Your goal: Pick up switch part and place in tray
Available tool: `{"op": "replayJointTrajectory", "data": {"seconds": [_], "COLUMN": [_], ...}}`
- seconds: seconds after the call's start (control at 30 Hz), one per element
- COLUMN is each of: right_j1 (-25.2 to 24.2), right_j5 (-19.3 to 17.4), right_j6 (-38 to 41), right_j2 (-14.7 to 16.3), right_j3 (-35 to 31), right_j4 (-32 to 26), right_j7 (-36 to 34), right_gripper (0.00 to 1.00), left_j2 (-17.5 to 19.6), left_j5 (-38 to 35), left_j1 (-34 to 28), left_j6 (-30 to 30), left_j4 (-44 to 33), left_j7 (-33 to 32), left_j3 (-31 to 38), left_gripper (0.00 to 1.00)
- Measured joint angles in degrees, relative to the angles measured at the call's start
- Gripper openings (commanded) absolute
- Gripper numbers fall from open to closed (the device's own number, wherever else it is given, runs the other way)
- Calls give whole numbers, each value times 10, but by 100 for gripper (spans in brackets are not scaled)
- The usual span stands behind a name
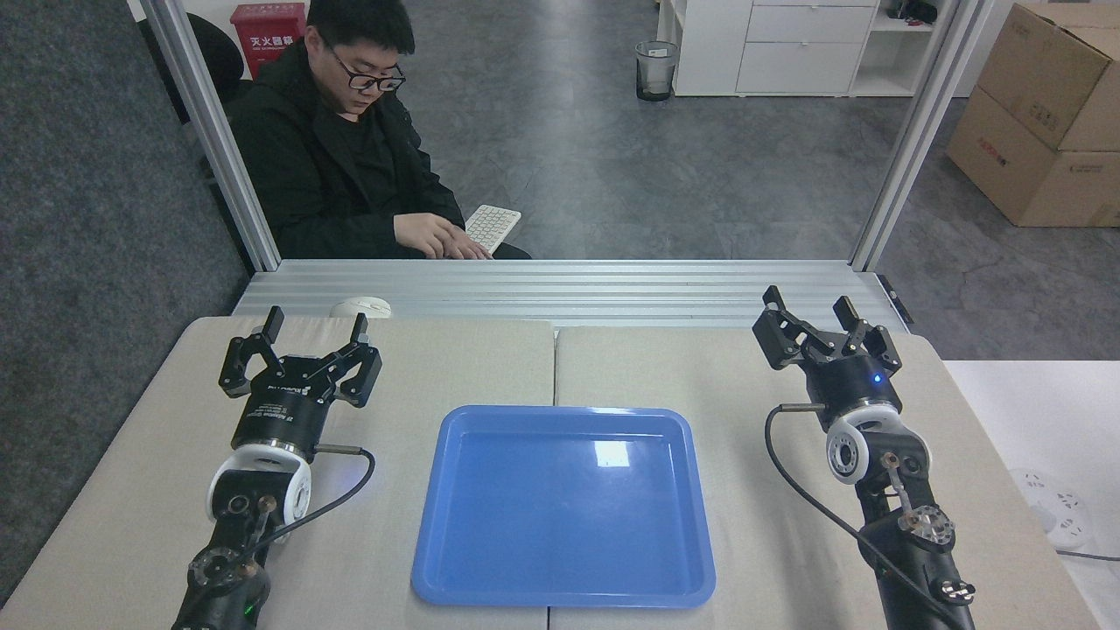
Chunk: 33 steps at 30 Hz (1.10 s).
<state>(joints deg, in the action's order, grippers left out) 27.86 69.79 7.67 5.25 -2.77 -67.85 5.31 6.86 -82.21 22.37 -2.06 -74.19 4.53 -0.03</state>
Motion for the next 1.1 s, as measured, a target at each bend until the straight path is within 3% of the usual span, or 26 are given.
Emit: {"op": "replayJointTrajectory", "data": {"seconds": [1.1], "right_j1": [0], "right_j5": [0], "right_j6": [-1], "right_j2": [0], "right_j3": [0], "right_j4": [0], "right_j7": [0], "right_gripper": [100], "left_j2": [-4], "left_j5": [-2], "left_j1": [4], "left_j6": [0], "left_j4": [-3], "left_j7": [0], "left_j3": [0], "left_gripper": [100]}}
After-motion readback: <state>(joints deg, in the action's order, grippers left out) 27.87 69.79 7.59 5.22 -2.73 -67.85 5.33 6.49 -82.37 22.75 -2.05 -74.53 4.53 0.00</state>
